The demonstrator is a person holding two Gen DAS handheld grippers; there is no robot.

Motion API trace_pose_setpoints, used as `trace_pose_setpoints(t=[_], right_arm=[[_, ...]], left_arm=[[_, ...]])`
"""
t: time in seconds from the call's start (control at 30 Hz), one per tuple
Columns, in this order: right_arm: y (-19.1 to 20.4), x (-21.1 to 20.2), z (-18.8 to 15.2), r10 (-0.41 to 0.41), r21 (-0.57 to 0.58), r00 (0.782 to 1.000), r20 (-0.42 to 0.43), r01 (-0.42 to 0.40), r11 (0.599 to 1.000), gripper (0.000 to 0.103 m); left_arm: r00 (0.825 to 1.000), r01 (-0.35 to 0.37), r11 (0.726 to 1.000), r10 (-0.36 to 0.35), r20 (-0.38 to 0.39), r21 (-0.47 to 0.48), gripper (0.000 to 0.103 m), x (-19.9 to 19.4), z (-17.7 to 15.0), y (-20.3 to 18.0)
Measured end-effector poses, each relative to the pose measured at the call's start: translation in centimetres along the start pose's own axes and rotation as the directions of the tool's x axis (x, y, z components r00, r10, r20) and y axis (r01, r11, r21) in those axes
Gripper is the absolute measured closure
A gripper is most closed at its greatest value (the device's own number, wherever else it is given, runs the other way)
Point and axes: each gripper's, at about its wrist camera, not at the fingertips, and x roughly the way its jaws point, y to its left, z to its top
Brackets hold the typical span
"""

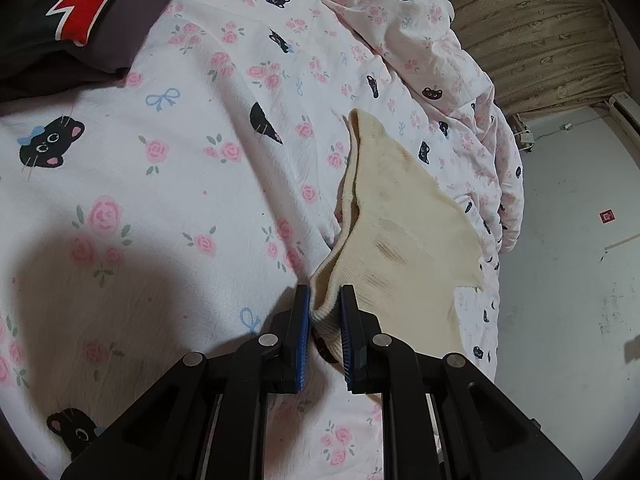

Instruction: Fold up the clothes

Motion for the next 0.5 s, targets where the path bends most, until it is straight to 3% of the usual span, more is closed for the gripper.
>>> trace_pose_setpoints(t=[0.5], right_arm=[[-1.3,1.0,0.7,0.078,0.093,0.997,-0.013,-0.077,0.993,0.08]], left_arm=[[1.0,0.009,1.0,-0.009,-0.013,0.002,0.091,0.1,0.0,0.1]])
